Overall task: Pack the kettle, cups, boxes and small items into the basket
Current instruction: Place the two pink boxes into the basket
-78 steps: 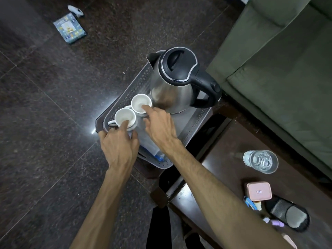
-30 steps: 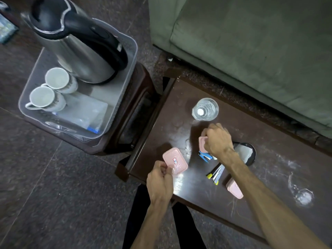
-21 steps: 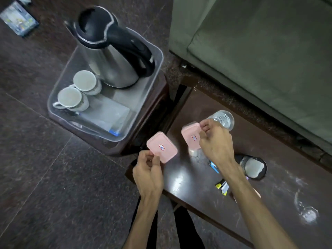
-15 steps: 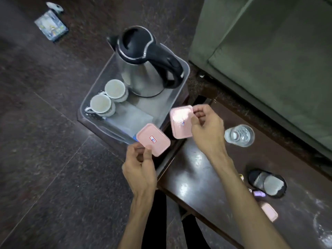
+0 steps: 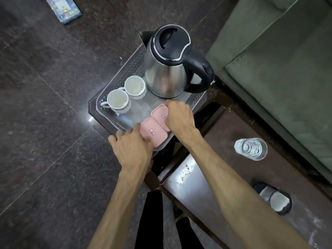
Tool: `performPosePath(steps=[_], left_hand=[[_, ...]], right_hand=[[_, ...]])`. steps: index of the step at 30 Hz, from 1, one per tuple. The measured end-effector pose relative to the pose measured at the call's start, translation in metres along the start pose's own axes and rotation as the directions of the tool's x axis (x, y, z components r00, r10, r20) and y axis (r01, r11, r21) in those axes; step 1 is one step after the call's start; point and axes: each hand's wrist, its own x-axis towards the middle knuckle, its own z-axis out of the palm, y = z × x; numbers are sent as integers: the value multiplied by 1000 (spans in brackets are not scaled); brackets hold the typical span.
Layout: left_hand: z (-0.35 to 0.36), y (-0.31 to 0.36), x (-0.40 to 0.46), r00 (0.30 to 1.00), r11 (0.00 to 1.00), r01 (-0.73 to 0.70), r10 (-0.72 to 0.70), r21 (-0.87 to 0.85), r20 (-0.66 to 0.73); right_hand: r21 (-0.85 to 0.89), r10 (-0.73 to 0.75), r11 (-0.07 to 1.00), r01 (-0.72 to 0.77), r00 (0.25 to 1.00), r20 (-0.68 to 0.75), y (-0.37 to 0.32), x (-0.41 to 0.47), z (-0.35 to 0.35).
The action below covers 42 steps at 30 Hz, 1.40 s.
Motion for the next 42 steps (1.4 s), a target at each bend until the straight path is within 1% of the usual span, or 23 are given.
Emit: performPosePath(steps=[4,8,10,12,14,16,19,21,23,26,28,31,33,35,37,39,40,42], left_hand=[[0,2,8,999,997,47,-47,61,9],[2,-1,4,999,998,4,-1,70,-46],[5,-1,-4,997,998,-18,22,60,-79],[7,4,-16,993,999,-25,28,28,-116],[9,12,-28,984,999,-35,28,-41,-174],[12,18,-41,970,991,-71,41,-116,-241],[20,32,-64,949,960,-176,107,-216,-298],[26,46,-82,942,925,-254,170,-283,-291],[33,62,-100,940,874,-318,240,-368,-242],[51,87,-129,926,809,-371,362,-456,-109],[69,103,-149,905,807,-372,424,-458,13],[100,125,-180,855,836,-368,476,-406,207],[122,137,-201,805,850,-375,497,-371,325],[143,148,-224,751,851,-402,517,-338,409],[162,158,-246,702,843,-435,538,-317,466],[177,170,-265,675,837,-464,546,-290,496],[184,176,-273,674,838,-472,543,-274,501],[196,186,-283,681,843,-478,534,-249,501]], right_hand=[[37,-38,998,41,996,-77,7,-5,-1],[151,-125,979,140,986,-108,13,-28,12],[153,-151,974,170,980,-130,15,-38,21],[161,-161,969,187,973,-163,17,-43,26],[186,-160,963,195,969,-188,20,-47,25],[235,-146,950,205,959,-243,25,-54,21],[347,-54,917,196,923,-380,41,-76,19],[417,51,895,158,893,-447,58,-94,21],[518,197,852,75,871,-449,83,-116,27],[639,419,762,-106,833,-361,127,-154,42],[686,546,690,-229,788,-286,158,-183,55],[740,711,534,-409,690,-132,201,-229,77],[760,803,414,-501,594,-46,227,-260,90],[753,884,311,-579,468,-5,251,-292,101],[725,940,241,-645,342,-8,273,-322,110],[693,968,161,-702,249,27,291,-347,118],[685,974,141,-715,224,34,299,-357,122],[672,976,145,-726,217,25,313,-374,131]])
